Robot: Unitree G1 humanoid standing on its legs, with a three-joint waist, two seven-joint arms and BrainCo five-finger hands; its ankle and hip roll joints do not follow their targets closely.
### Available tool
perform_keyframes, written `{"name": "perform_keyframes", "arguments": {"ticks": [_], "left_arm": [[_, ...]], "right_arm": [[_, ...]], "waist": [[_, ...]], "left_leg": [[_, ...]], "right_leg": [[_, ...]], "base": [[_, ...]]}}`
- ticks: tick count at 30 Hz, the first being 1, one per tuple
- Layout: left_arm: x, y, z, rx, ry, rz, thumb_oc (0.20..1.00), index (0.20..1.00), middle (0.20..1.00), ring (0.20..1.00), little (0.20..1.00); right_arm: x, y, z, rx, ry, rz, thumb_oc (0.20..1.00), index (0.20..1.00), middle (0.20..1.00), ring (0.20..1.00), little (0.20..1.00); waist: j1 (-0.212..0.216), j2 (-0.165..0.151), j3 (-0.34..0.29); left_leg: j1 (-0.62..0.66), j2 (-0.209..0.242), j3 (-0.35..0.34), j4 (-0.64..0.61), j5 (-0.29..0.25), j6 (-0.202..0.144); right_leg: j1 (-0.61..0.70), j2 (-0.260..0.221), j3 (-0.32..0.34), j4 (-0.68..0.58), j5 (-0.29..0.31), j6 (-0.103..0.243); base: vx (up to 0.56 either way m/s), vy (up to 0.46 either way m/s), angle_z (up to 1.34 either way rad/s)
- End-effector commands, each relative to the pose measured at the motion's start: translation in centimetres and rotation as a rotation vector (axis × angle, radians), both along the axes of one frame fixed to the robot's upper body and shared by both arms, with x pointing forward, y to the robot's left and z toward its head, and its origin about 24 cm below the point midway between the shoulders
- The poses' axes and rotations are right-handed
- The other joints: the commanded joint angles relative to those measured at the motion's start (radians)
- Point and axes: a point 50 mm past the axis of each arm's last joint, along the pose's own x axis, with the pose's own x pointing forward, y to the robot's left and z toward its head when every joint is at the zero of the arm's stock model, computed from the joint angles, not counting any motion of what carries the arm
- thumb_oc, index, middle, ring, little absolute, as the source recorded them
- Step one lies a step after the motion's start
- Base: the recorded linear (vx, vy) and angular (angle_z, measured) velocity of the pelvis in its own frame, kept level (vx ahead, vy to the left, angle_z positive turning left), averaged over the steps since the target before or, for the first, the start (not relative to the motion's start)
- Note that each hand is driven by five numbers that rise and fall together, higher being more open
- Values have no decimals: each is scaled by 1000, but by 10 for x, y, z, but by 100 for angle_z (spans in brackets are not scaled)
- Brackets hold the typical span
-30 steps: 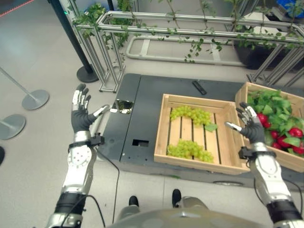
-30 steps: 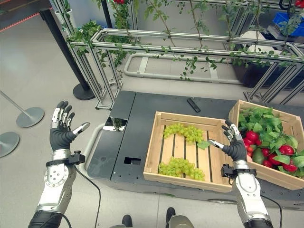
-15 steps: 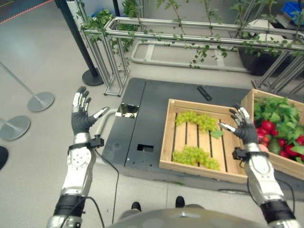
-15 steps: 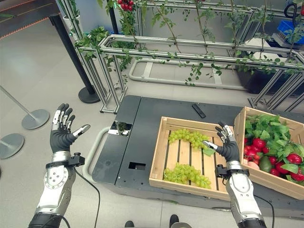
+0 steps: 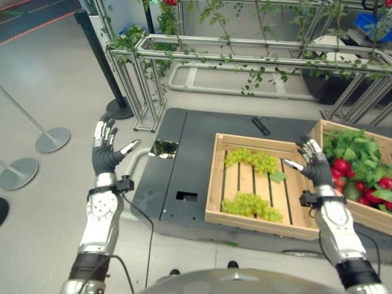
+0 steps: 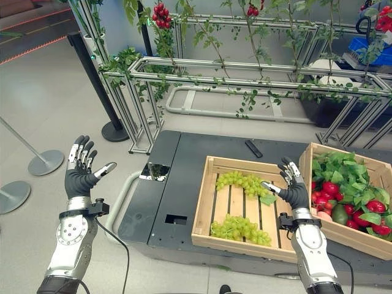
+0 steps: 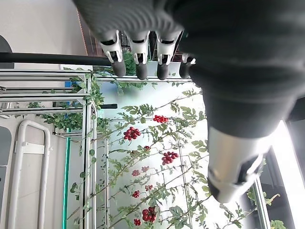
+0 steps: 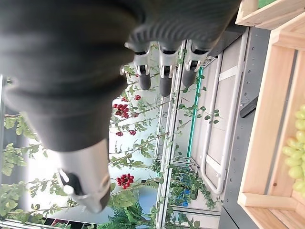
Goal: Pick up the fruits from the basket on one side to the basket on the other side
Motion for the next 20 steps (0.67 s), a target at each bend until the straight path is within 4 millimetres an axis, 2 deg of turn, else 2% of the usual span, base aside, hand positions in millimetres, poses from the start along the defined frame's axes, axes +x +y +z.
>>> {"name": "perform_keyframes", "arguments": {"ticks": [1,20], "left_arm": [[1,6,11,48,-54,1,1000,1000,1000,1000,1000],[-7,7,-14,51,67,-12,1000,1000,1000,1000,1000]], "right_arm": [[8,3,14,-8,-90,3,1000,1000,1000,1000,1000],[-1,-2,2,-8,-38,-23,1000,1000,1000,1000,1000]], "waist": [[10,-37,-24],[9,-36,-21]], "left_leg": [[-60,-21,-5,68,-18,22],[-60,-15,-10,81,-23,21]], "right_leg": [[-64,-32,-6,99,-40,62],[-58,-32,-6,100,-47,59]], "base": [[0,0,0],[0,0,0]]}}
